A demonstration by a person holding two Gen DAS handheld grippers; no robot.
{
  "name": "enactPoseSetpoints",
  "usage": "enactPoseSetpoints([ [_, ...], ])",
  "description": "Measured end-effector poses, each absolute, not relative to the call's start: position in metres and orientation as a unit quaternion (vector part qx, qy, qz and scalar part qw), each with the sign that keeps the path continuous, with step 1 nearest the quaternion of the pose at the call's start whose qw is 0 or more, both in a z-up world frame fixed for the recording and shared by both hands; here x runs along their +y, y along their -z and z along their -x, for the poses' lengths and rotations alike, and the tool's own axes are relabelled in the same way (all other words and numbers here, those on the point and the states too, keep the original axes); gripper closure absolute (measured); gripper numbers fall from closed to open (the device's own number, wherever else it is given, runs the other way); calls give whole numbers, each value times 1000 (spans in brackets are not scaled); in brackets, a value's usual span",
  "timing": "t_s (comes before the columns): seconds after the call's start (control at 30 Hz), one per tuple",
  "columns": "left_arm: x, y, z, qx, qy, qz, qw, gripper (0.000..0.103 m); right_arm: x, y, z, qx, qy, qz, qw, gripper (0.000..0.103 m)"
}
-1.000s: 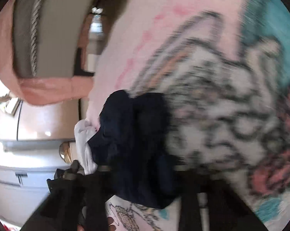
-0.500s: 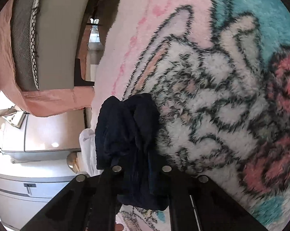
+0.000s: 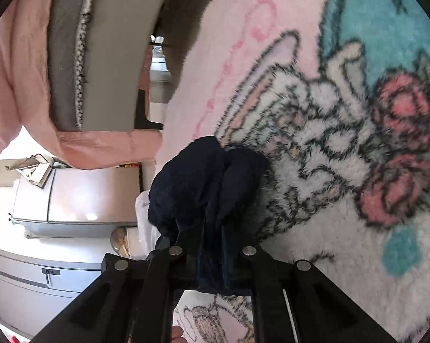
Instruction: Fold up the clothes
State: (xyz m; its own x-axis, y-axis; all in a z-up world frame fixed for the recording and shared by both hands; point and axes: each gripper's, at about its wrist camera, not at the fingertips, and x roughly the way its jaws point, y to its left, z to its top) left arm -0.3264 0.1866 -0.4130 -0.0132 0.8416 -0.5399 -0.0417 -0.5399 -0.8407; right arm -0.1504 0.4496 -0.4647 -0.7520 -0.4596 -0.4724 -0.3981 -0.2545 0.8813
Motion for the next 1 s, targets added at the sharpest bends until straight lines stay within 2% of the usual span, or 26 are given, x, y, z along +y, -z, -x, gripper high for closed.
enactPoseSetpoints([
  [0.43,219,359,292,-322,-592,605,424,86,473,391,86,-604,737,-302,-23,96],
  [0.63,236,340,272,-289,-583,599,467,86,481,365,62,-581,750,-310,-64,95],
  [0.8,237,351,262,-277,-560,624,469,85,494,395,29,-595,734,-312,-105,95],
  [0.93,238,364,258,-238,-568,647,450,85,504,426,1,-623,714,-296,-123,95],
  [1.0,241,371,257,-227,-562,658,446,85,507,433,-5,-603,727,-306,-119,90],
])
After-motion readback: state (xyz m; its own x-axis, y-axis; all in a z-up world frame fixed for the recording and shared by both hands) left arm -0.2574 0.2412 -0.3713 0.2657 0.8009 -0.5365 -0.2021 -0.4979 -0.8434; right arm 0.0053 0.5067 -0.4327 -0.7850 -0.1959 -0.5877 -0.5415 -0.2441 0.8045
